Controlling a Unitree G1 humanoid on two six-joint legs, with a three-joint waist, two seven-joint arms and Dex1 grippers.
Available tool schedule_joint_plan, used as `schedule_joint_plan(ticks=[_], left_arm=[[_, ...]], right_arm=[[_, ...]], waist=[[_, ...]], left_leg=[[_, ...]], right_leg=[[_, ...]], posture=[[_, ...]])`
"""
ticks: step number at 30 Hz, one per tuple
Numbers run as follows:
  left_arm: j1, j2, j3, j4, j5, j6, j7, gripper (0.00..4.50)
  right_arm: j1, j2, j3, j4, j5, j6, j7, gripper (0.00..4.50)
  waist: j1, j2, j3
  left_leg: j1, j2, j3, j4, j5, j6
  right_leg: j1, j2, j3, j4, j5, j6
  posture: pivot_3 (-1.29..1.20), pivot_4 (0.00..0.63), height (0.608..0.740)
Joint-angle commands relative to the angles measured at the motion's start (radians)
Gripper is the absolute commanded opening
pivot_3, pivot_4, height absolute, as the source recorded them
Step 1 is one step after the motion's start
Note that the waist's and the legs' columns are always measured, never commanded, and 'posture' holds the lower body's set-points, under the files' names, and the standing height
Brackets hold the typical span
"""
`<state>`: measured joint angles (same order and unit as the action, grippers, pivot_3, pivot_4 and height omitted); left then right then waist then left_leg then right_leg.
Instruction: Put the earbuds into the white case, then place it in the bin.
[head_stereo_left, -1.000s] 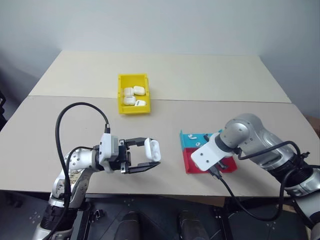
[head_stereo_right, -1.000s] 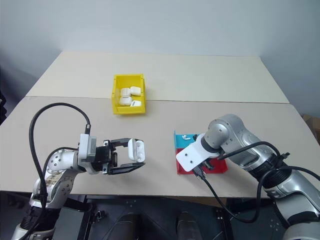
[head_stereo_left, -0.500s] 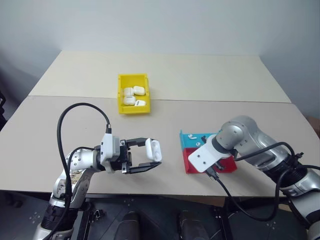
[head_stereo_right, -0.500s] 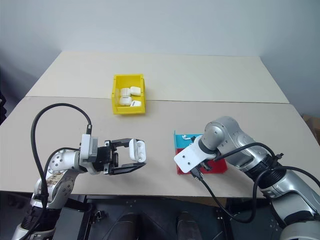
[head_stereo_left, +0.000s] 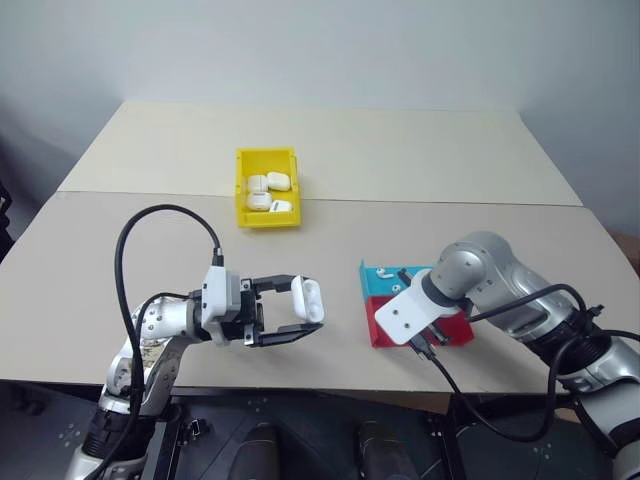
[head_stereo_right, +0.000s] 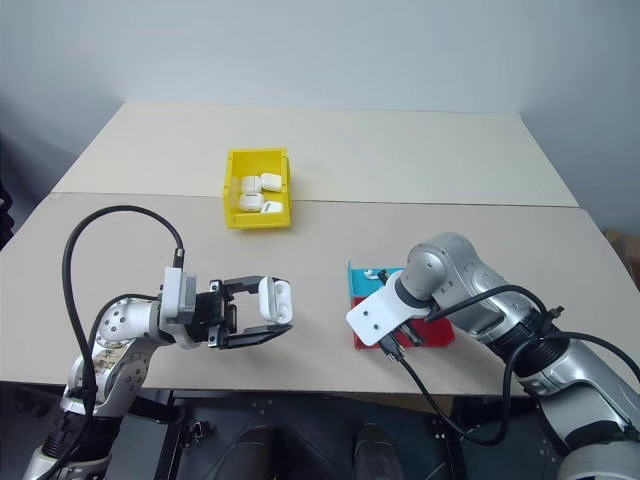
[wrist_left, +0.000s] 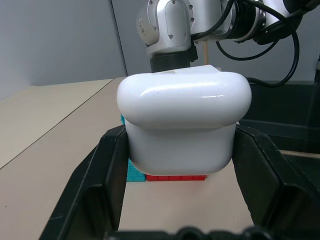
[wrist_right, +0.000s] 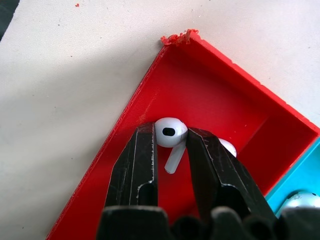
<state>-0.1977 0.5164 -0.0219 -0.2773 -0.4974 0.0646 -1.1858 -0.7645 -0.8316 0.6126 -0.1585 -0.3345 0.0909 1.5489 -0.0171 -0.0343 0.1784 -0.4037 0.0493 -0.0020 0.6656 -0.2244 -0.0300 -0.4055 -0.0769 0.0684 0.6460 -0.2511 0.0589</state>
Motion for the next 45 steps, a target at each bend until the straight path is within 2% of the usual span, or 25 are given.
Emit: schedule_joint_plan(ticks=[1,6,8,12,17,21,26,29,35,45], left_arm=[[-0.018,0.004,-0.003,-0.011,-0.001,-0.021,0.005,2.78],[-0.023,-0.005,0.0,-0.008,-0.004,-0.029,0.008,2.78],[-0.028,-0.012,0.004,-0.013,-0.019,-0.024,0.01,2.78],[-0.062,-0.024,0.007,-0.028,-0.06,0.002,0.012,2.78],[-0.159,-0.066,-0.008,-0.009,-0.11,0.041,0.02,2.78],[-0.229,-0.119,-0.034,0.03,-0.138,0.062,0.003,2.78],[-0.278,-0.165,-0.072,0.082,-0.15,0.063,-0.047,2.78],[-0.307,-0.186,-0.089,0.108,-0.145,0.061,-0.066,2.78],[-0.373,-0.197,-0.085,0.149,-0.145,0.064,-0.093,2.78],[-0.393,-0.206,-0.068,0.157,-0.153,0.063,-0.088,2.78]], right_arm=[[-0.012,0.004,-0.011,-0.016,-0.005,-0.012,0.02,0.96],[-0.014,-0.005,-0.029,-0.036,0.008,0.003,0.027,0.96],[-0.018,-0.026,-0.077,-0.083,0.089,0.057,0.054,0.96],[-0.044,-0.07,-0.26,-0.157,0.32,0.218,0.059,0.96],[-0.027,-0.104,-0.518,-0.19,0.544,0.377,-0.032,0.96],[0.044,-0.038,-0.75,-0.252,0.745,0.462,-0.161,0.96],[0.075,0.095,-0.904,-0.301,0.932,0.478,-0.345,0.96],[0.092,0.143,-0.931,-0.317,1.01,0.467,-0.402,0.96],[0.149,0.188,-0.907,-0.356,1.087,0.412,-0.438,0.96],[0.176,0.266,-0.811,-0.326,1.069,0.256,-0.433,0.96]], waist=[[0.0,0.0,0.0],[0.0,0.0,0.0],[0.0,0.0,0.0],[0.002,0.0,0.0],[0.009,0.0,0.0],[0.005,0.0,0.0],[-0.002,0.0,0.0],[-0.001,0.0,0.0],[0.002,0.0,0.0],[0.0,0.0,0.0]], left_leg=[[0.0,0.0,0.0,0.0,0.0,0.0],[0.0,0.0,0.0,0.0,0.0,0.0],[0.0,0.0,0.0,0.0,0.0,0.0],[-0.001,0.0,0.0,0.0,0.0,0.0],[-0.001,0.0,-0.001,0.0,0.0,0.0],[-0.001,0.0,-0.001,0.0,0.0,0.0],[-0.001,0.0,-0.001,0.0,0.0,0.0],[-0.001,0.0,-0.001,0.0,0.0,0.0],[-0.001,0.0,-0.001,0.0,0.0,0.0],[-0.001,0.0,-0.001,0.0,0.0,0.0]], right_leg=[[0.0,0.0,0.0,0.0,0.0,0.0],[0.0,0.0,0.0,0.0,0.0,0.0],[0.0,0.0,0.0,0.0,0.0,0.0],[0.0,0.0,0.0,0.0,0.0,0.0],[0.001,0.0,-0.002,-0.001,0.0,0.0],[0.001,0.0,-0.001,-0.002,0.0,0.0],[0.001,0.0,-0.001,-0.001,0.0,0.0],[0.001,0.0,-0.001,-0.001,0.0,0.0],[0.001,0.0,-0.001,-0.001,0.0,0.0],[0.001,0.0,-0.001,-0.001,0.0,0.0]], posture=[[0.0,0.15,0.74],[0.0,0.15,0.74],[0.0,0.15,0.74],[0.0,0.15,0.74],[0.0,0.15,0.74],[0.0,0.15,0.74],[0.0,0.15,0.74],[0.0,0.15,0.74],[0.0,0.15,0.74],[0.0,0.15,0.74]])
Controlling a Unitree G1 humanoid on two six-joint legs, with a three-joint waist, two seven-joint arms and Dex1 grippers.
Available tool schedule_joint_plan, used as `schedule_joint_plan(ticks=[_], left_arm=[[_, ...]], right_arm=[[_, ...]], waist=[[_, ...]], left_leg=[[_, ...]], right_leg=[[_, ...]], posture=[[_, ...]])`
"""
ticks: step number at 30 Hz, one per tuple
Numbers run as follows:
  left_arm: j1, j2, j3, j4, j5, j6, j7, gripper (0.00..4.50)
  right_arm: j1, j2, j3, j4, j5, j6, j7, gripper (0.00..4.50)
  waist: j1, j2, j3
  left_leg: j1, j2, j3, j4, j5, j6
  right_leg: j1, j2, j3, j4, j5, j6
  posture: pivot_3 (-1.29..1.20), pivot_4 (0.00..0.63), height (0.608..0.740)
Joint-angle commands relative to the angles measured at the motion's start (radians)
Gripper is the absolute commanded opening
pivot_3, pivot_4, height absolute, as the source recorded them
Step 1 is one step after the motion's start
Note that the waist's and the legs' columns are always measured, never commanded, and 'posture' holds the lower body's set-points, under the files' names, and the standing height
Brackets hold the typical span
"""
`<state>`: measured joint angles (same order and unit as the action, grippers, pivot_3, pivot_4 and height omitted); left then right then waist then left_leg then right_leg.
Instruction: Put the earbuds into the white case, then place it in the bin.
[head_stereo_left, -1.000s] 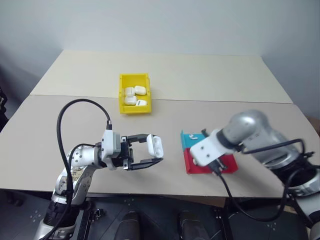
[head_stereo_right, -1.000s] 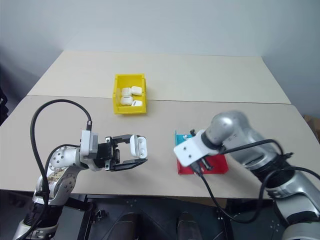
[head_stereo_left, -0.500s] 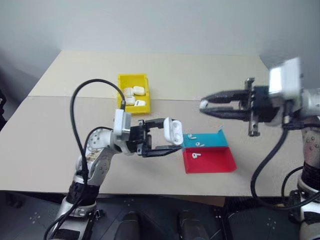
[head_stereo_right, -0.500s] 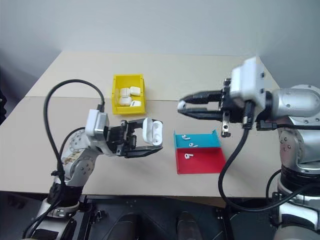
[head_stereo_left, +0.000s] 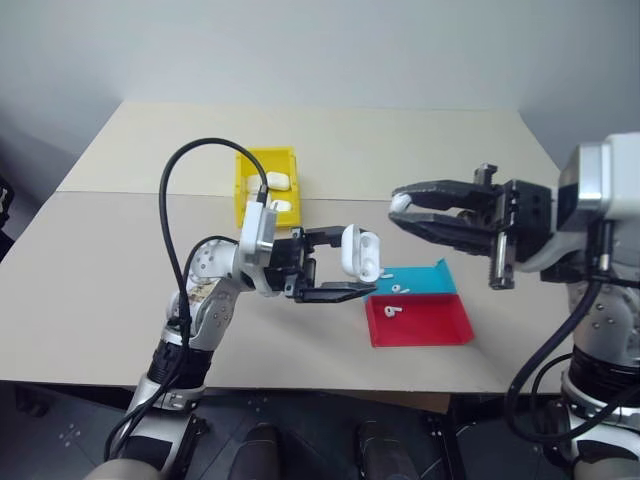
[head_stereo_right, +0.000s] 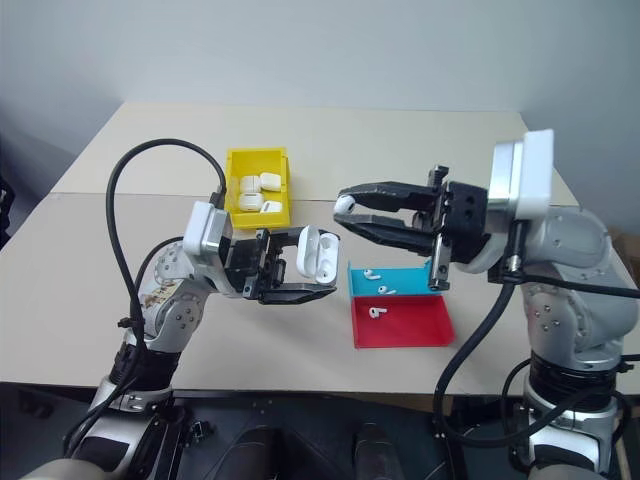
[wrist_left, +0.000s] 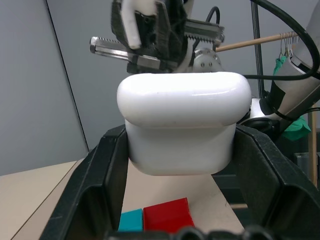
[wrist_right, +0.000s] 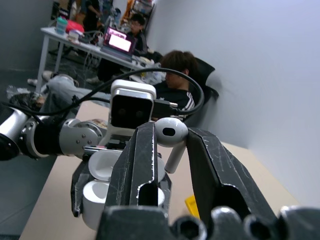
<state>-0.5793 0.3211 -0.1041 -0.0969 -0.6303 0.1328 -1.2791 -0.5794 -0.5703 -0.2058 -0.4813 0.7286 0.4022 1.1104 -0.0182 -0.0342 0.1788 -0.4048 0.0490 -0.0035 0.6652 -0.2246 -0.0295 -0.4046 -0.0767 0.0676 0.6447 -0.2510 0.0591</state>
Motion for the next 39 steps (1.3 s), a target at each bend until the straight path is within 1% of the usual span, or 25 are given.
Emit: schedule_joint_plan(ticks=[1,12,33,36,39], left_arm=[[-0.007,-0.016,0.014,-0.027,-0.02,-0.008,0.008,2.78],[0.015,-0.024,0.014,-0.057,-0.02,-0.007,0.017,2.78],[0.025,-0.027,0.007,-0.067,-0.012,-0.012,0.026,2.78],[0.025,-0.029,0.006,-0.066,-0.01,-0.013,0.027,2.78],[0.026,-0.03,0.004,-0.066,-0.009,-0.013,0.027,2.78]], right_arm=[[-0.006,0.007,0.02,0.002,0.002,-0.065,0.01,0.96],[0.023,-0.003,0.095,0.055,-0.05,-0.139,0.031,0.96],[0.048,-0.022,0.127,0.091,-0.091,-0.193,0.054,0.96],[0.051,-0.025,0.132,0.09,-0.1,-0.205,0.054,1.66],[0.051,-0.023,0.141,0.099,-0.135,-0.233,0.045,2.66]], waist=[[0.001,0.0,0.0],[0.002,0.0,0.0],[0.002,0.0,0.0],[0.002,0.0,0.0],[0.002,0.0,0.0]], left_leg=[[0.0,0.0,0.0,0.0,0.0,0.0],[0.0,0.0,0.0,0.0,0.0,0.0],[0.0,0.0,0.0,0.0,0.0,0.0],[0.0,0.0,0.0,0.0,0.0,0.0],[0.0,0.0,0.0,0.0,0.0,0.0]], right_leg=[[0.0,0.0,0.0,0.0,0.0,0.0],[0.0,0.0,0.0,0.0,0.0,0.0],[0.0,0.0,0.0,0.0,0.0,0.0],[0.0,0.0,0.0,0.0,0.0,0.0],[0.0,0.0,0.0,-0.001,0.0,0.0]], posture=[[0.0,0.15,0.74],[0.0,0.15,0.74],[0.0,0.15,0.74],[0.0,0.15,0.74],[0.0,0.15,0.74]])
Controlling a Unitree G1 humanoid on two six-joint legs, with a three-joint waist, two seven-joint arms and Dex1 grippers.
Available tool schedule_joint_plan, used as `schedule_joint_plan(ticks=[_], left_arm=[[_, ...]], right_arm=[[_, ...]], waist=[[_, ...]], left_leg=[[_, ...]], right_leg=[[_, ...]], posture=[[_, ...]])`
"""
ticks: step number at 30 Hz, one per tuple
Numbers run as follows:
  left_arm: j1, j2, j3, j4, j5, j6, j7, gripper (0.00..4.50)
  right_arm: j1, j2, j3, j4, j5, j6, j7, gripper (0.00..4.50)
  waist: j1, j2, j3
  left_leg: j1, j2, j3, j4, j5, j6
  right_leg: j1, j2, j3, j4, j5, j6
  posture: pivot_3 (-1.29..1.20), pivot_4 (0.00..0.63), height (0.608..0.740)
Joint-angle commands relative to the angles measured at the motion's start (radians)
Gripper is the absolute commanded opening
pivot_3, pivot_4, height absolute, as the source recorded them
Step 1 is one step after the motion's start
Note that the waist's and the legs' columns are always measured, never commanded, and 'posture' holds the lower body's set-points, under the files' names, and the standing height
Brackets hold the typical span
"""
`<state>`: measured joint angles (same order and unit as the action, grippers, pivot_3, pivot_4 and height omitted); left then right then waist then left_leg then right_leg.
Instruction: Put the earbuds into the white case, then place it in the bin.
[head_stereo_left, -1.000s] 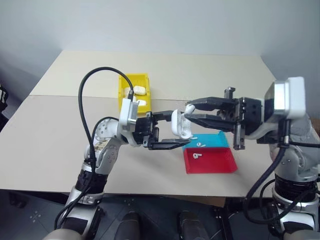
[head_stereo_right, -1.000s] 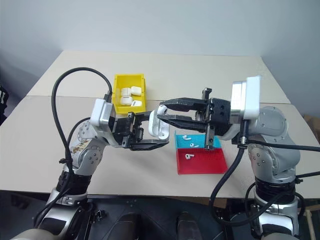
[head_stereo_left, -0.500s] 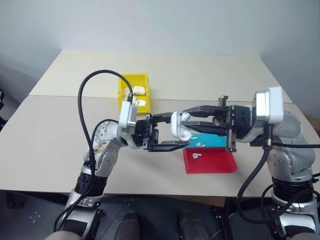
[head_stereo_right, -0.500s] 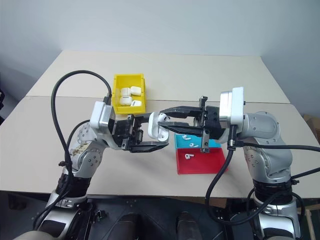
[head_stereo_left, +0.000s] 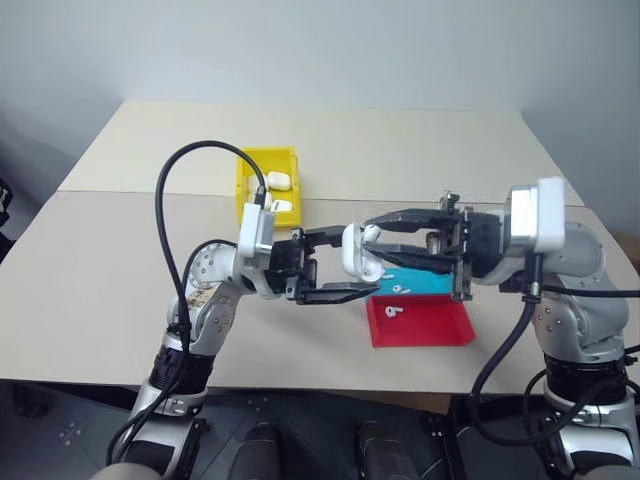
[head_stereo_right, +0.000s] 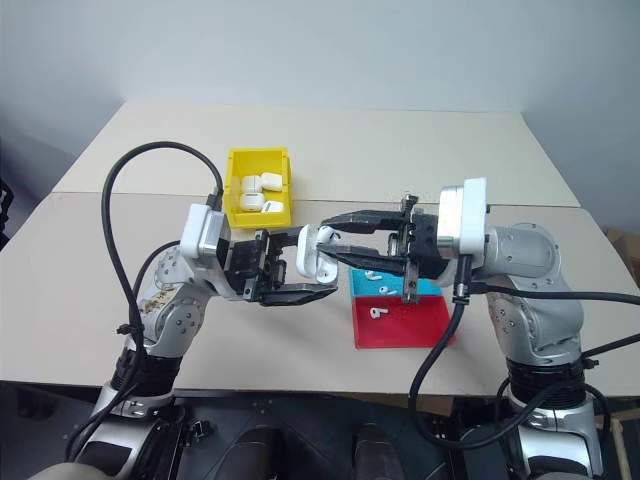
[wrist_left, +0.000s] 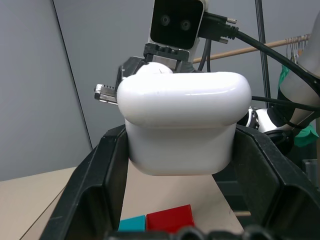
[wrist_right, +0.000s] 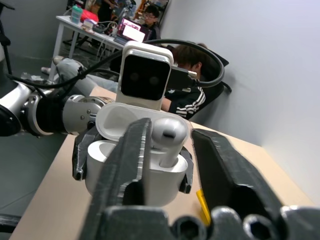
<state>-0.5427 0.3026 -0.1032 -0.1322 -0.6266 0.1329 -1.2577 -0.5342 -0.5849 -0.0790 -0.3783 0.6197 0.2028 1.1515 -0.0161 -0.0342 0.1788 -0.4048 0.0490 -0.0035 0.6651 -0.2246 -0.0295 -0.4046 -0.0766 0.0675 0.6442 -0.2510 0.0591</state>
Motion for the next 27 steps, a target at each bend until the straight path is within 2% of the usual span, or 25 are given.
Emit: schedule_joint_plan(ticks=[1,7,11,15,16,19,23,27], left_arm=[[-0.01,-0.012,0.003,-0.03,-0.012,-0.012,0.006,2.78],[-0.003,-0.001,0.0,-0.024,0.006,-0.022,0.002,2.78],[0.045,0.065,0.017,-0.011,0.051,-0.058,-0.037,2.78],[0.182,0.192,0.056,-0.029,0.074,-0.116,-0.115,2.78],[0.198,0.205,0.059,-0.032,0.073,-0.125,-0.124,2.78],[0.27,0.247,0.08,-0.061,0.069,-0.133,-0.121,2.78],[0.319,0.247,0.084,-0.079,0.092,-0.162,-0.089,2.78],[0.351,0.233,0.073,-0.116,0.103,-0.165,-0.046,2.78]], right_arm=[[0.009,-0.011,0.016,-0.003,-0.025,-0.04,0.013,2.66],[0.013,-0.031,-0.004,-0.002,-0.001,-0.049,0.03,2.66],[-0.015,-0.135,-0.056,-0.003,0.077,0.083,0.021,2.66],[-0.163,-0.348,0.087,0.145,-0.106,0.243,0.072,2.66],[-0.187,-0.37,0.12,0.168,-0.137,0.248,0.086,2.66],[-0.316,-0.415,0.346,0.324,-0.399,0.145,0.205,2.66],[-0.475,-0.329,0.536,0.534,-0.617,0.008,0.288,2.66],[-0.586,-0.216,0.637,0.707,-0.753,-0.059,0.309,2.66]], waist=[[0.0,0.0,0.0],[0.001,0.0,0.0],[-0.001,0.0,0.0],[-0.017,0.002,0.001],[-0.018,0.002,0.001],[-0.021,0.002,0.001],[-0.023,0.002,0.001],[-0.028,0.003,0.002]], left_leg=[[0.0,0.0,0.0,0.0,0.0,0.0],[0.0,0.0,0.0,0.0,0.0,0.0],[0.0,0.0,0.0,0.0,0.0,0.0],[0.001,0.0,0.001,-0.001,0.0,0.0],[0.002,0.0,0.002,-0.002,0.0,0.0],[0.001,0.001,0.001,-0.003,0.0,0.0],[-0.001,0.001,0.002,-0.003,0.0,0.0],[-0.003,0.001,0.002,-0.003,0.0,0.0]], right_leg=[[0.0,0.0,0.0,0.0,0.0,0.0],[0.0,0.0,0.0,0.0,0.0,0.0],[0.0,0.0,0.0,0.0,0.0,0.0],[-0.001,0.0,0.001,0.0,0.0,0.0],[-0.001,0.0,0.001,0.0,0.0,-0.001],[-0.001,0.0,0.001,-0.001,0.0,-0.001],[-0.003,0.0,0.001,-0.002,0.0,-0.001],[-0.007,0.0,0.001,0.0,0.0,-0.001]], posture=[[0.0,0.15,0.74],[0.0,0.15,0.74],[0.0,0.15,0.74],[0.0,0.15,0.74],[0.0,0.15,0.74],[0.0,0.15,0.74],[0.0,0.15,0.74],[0.0,0.15,0.74]])
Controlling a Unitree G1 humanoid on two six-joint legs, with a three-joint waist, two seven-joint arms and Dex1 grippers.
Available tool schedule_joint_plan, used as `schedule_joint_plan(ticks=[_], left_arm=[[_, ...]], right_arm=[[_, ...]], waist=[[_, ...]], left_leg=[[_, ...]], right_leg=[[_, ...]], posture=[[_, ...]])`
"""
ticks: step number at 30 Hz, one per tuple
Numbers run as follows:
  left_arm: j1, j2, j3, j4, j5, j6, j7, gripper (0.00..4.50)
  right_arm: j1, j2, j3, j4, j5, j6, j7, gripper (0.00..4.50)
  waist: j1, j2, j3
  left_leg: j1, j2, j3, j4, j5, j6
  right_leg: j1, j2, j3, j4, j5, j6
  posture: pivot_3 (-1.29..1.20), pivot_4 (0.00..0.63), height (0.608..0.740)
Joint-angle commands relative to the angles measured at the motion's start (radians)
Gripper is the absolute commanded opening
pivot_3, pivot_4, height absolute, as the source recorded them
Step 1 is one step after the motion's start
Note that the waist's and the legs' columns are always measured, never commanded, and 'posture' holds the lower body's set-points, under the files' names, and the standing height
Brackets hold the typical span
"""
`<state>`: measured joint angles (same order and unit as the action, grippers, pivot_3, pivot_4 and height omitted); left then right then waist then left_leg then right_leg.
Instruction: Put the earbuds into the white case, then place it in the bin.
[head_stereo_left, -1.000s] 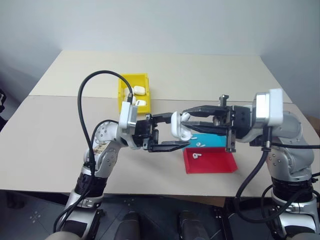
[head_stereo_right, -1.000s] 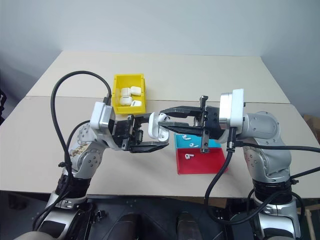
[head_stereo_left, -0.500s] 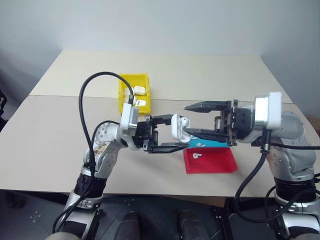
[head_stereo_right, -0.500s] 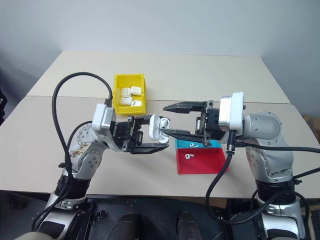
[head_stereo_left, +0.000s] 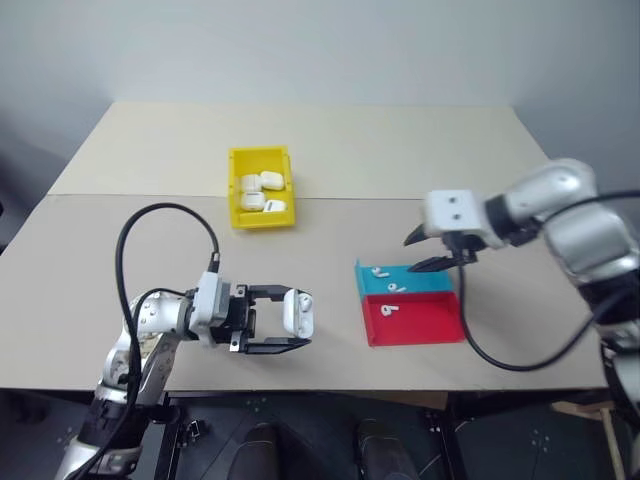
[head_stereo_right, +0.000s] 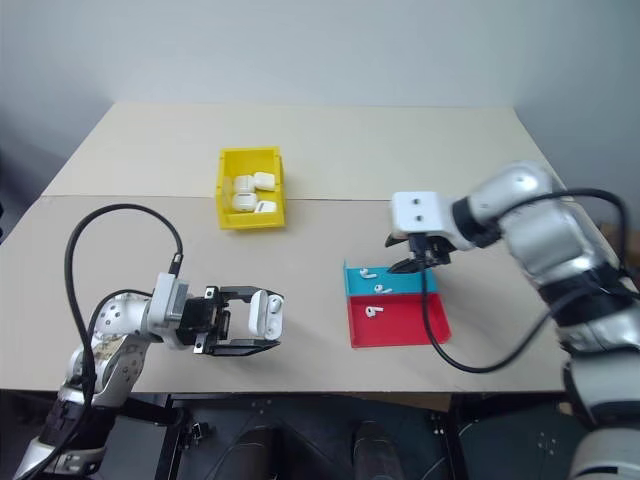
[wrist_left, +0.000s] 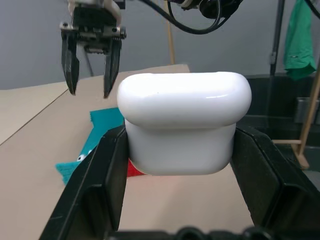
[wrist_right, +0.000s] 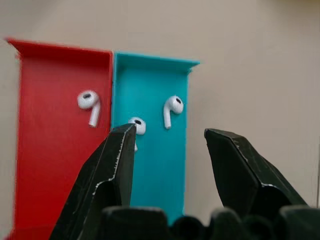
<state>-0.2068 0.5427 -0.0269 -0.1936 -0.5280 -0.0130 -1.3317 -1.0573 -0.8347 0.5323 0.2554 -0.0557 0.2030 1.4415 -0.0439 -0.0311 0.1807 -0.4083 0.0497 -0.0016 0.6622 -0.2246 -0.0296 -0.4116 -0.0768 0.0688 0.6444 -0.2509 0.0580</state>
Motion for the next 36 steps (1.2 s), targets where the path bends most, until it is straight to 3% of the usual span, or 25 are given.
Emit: schedule_joint_plan(ticks=[1,8,17,35,36], left_arm=[[0.02,-0.008,-0.005,-0.059,0.007,-0.021,0.035,2.78],[0.05,-0.013,-0.015,-0.085,0.02,-0.03,0.077,2.78],[0.045,-0.03,-0.037,-0.081,0.038,-0.046,0.106,2.78],[0.032,-0.028,-0.034,-0.073,0.041,-0.049,0.119,2.78],[0.03,-0.028,-0.033,-0.074,0.04,-0.047,0.12,2.78]], right_arm=[[-0.076,0.052,0.033,0.102,-0.093,-0.073,0.023,2.66],[-0.169,0.189,0.092,0.3,-0.214,-0.121,0.05,2.66],[-0.154,0.282,0.1,0.341,-0.293,-0.05,0.061,2.66],[-0.143,0.348,0.091,0.417,-0.349,0.002,0.018,2.66],[-0.142,0.348,0.091,0.417,-0.35,-0.002,0.015,2.48]], waist=[[0.001,0.0,0.0],[0.006,0.0,0.0],[0.002,0.001,0.0],[0.001,0.001,0.0],[0.001,0.001,0.0]], left_leg=[[0.0,0.0,0.0,0.0,0.0,0.0],[-0.004,0.0,0.0,0.0,0.0,0.0],[-0.006,0.0,0.0,0.0,0.0,0.0],[-0.006,0.0,0.0,0.0,0.0,-0.001],[-0.006,0.0,0.0,0.0,0.0,-0.001]], right_leg=[[-0.001,0.0,0.0,0.001,0.0,0.0],[-0.006,0.0,0.0,0.003,0.0,0.0],[-0.008,0.0,0.0,0.004,0.001,-0.001],[-0.008,0.0,0.0,0.004,0.001,-0.001],[-0.008,0.0,0.0,0.004,0.001,-0.001]], posture=[[0.0,0.15,0.74],[0.0,0.15,0.74],[0.0,0.15,0.74],[0.0,0.15,0.74],[0.0,0.15,0.74]])
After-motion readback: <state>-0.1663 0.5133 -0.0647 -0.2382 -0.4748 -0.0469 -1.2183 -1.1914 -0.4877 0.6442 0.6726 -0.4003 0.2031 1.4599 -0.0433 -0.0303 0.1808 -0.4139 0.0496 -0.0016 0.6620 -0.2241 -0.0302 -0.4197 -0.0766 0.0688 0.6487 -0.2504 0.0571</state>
